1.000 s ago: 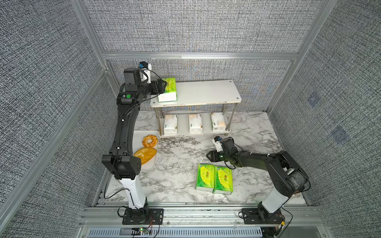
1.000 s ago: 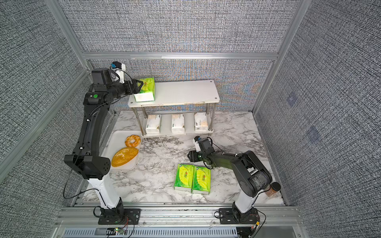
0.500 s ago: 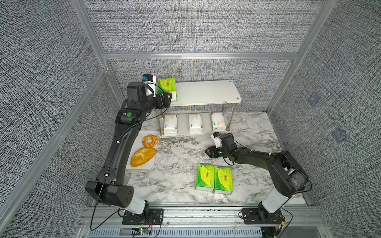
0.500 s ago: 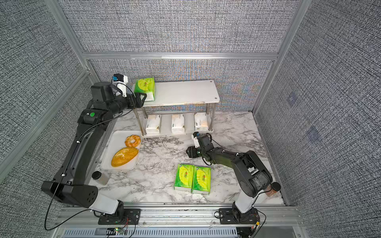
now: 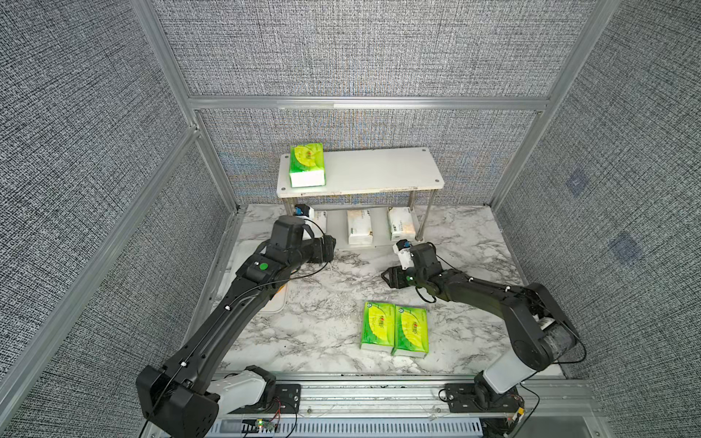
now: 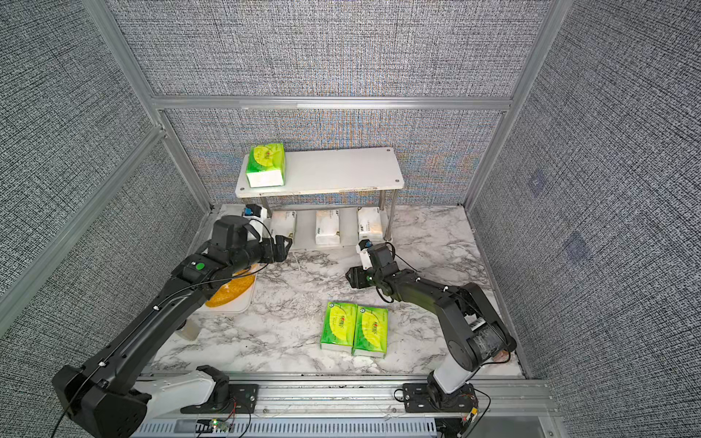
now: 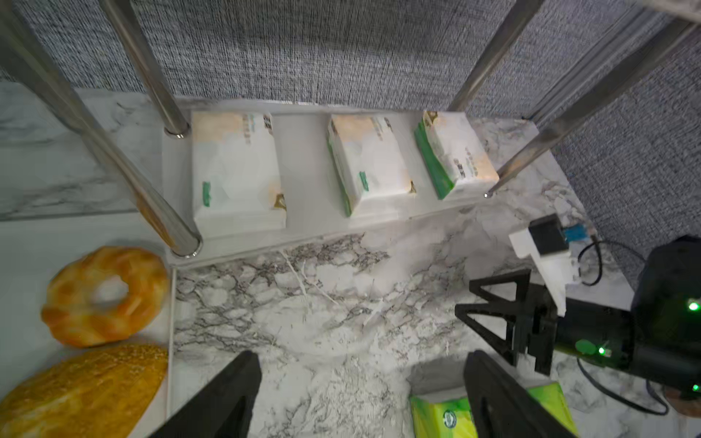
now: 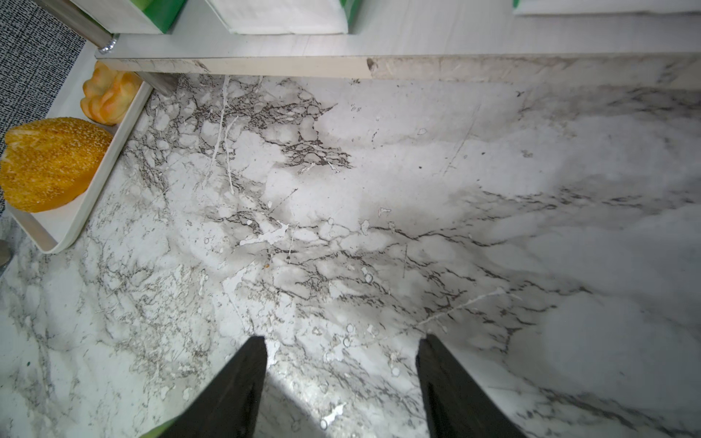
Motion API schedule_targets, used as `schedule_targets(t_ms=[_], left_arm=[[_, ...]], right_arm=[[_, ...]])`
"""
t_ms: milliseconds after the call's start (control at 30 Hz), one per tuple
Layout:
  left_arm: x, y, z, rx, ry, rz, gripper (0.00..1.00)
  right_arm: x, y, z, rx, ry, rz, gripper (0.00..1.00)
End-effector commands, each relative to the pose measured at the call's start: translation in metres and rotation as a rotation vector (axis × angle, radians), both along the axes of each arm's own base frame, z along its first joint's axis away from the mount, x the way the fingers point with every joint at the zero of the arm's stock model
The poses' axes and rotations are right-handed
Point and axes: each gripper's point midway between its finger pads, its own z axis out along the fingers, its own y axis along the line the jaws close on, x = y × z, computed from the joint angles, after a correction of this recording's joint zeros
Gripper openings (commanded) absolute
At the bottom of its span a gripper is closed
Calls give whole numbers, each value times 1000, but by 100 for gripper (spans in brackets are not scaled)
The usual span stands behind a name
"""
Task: Place the tissue boxes on the shelf by color
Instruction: Place a box of tissues on the shelf, then move the box of tissues to the center of the board.
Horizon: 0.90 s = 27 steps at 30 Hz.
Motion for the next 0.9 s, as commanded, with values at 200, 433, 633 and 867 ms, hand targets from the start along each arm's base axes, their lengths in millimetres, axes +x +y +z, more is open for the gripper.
schedule_targets(t_ms=[200,433,633,867], left_arm=[[-35,-80,-84,-21,201,-141,90],[-64,-129,-129,23,297,-234,90],[-83,-135,-158,71,353,-232,92],[-108,-130,-173,39,411,-245,92]], right_arm=[[-2,-17,-14,-2,34,-35,69],[-14,-36,-38,-23,78,-77,69],[-16,-42,-41,-26,78,-92,69],[-16,-49,-47,-40,84,-106,70]])
